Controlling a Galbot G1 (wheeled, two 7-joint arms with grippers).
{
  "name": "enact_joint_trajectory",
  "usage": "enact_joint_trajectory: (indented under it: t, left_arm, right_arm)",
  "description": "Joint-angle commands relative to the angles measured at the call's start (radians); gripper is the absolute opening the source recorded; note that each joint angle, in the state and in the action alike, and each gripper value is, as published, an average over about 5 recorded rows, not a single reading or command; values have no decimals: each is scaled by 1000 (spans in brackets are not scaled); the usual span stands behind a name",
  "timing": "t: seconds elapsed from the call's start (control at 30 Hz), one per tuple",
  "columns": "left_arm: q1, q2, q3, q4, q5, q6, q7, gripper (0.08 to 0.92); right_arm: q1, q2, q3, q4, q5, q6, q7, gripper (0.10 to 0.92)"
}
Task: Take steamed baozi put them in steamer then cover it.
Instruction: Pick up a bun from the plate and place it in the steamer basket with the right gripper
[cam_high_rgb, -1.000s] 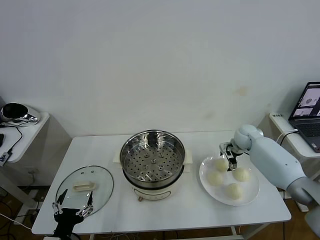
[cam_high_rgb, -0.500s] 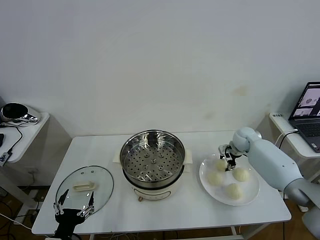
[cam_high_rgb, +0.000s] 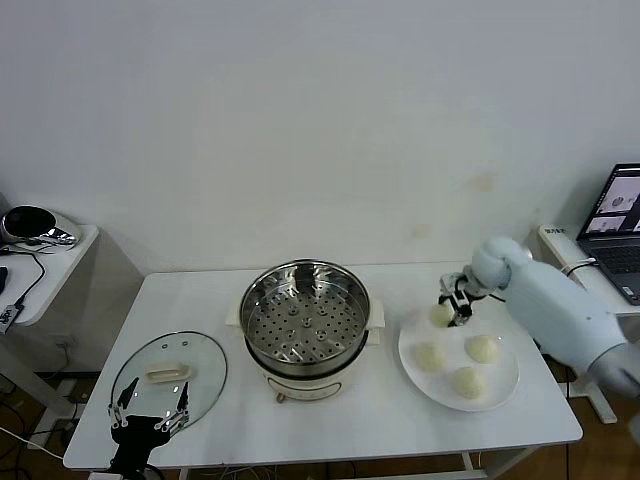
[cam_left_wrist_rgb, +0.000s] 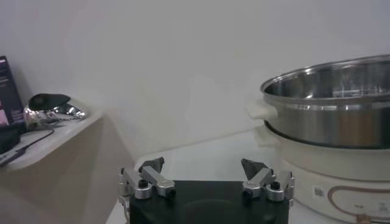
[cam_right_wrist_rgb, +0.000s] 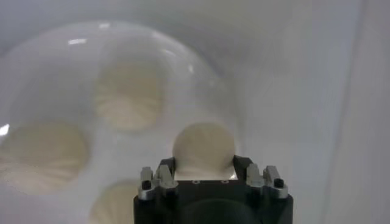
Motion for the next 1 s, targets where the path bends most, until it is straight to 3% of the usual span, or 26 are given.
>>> enact_joint_trajectory:
  t: [0.03, 0.23, 0.5, 1.0]
  left_arm:
    - [0, 2, 1, 2, -28, -2, 0, 823]
    - [-2, 9, 0, 9, -40, -12, 0, 823]
    - [-10, 9, 2, 9, -53, -12, 0, 823]
    - [-15, 3, -18, -14, -59, -12, 1, 823]
  right_arm:
    - [329, -44, -208, 175, 325, -33, 0, 594]
    - [508, 46, -345, 184, 436, 11, 26, 596]
    - [552, 273, -487, 152, 472, 153, 99, 602]
    - [384, 489, -555, -77, 72, 528, 197, 611]
